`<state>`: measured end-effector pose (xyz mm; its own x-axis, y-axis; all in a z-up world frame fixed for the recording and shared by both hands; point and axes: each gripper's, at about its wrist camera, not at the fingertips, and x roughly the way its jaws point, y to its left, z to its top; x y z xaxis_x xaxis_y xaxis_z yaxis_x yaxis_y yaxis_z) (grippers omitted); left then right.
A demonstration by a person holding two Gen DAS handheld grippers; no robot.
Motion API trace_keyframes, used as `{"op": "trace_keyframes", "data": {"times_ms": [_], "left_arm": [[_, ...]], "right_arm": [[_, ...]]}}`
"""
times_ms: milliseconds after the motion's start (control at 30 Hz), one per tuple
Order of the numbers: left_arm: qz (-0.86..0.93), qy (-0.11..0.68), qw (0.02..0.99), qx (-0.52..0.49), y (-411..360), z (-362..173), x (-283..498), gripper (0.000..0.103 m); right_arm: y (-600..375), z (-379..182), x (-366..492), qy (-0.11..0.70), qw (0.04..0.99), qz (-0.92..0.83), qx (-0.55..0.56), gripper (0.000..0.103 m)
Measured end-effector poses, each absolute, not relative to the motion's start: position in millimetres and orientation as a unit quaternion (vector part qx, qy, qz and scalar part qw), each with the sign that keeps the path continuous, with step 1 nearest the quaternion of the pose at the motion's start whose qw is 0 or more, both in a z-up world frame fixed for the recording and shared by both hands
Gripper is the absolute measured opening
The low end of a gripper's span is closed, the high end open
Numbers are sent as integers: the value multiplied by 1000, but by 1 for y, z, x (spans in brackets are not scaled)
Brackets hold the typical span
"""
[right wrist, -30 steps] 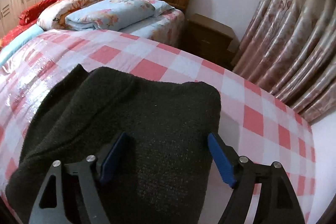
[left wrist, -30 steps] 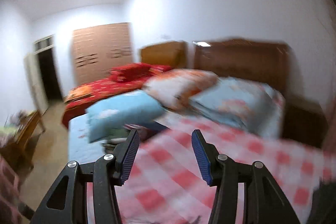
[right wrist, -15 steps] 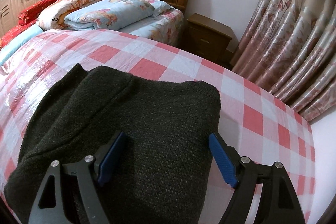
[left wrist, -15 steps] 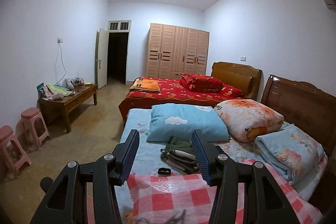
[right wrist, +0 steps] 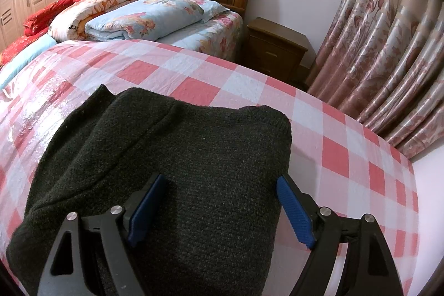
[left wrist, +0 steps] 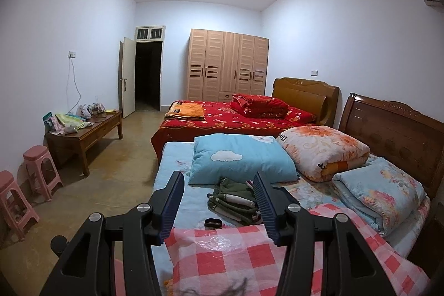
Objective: Fold small clothes
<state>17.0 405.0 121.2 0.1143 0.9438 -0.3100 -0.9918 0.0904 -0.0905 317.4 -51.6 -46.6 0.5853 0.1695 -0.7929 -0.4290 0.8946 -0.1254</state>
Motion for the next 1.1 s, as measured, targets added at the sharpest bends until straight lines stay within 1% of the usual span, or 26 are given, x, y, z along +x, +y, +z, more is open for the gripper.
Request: {"op": "trace_keyframes", "data": {"times_ms": [533, 633, 667, 733, 800, 867, 933, 1033, 1100], "left_arm": [[651, 94, 739, -146, 402, 119, 14, 53], [626, 100, 755, -169, 396, 115, 23, 53], [594, 106, 776, -185, 388, 110, 33, 53], [539, 129, 811, -185, 364, 103, 61, 53], [431, 185, 868, -166, 322, 88, 109, 53], [282, 252, 911, -163, 279, 67, 157, 53], [128, 322, 921, -177, 228, 39, 200, 53], [-5, 366, 912, -188, 169, 12, 233, 53], [-56, 383, 906, -171, 130, -3, 244, 53]], "right_arm": [[-52, -47, 318, 423, 877, 169, -151, 103], [-52, -47, 318, 424, 877, 168, -151, 103], [-52, -47, 318, 425, 877, 167, -151, 103], [-52, -46, 318, 422, 878, 171, -149, 103], [-57, -40, 311, 400, 885, 194, -134, 103], [-68, -26, 294, 354, 905, 206, -115, 103], [-77, -16, 282, 334, 914, 205, -104, 103], [-91, -11, 261, 325, 916, 211, -103, 103], [-98, -13, 249, 328, 913, 218, -105, 103]]}}
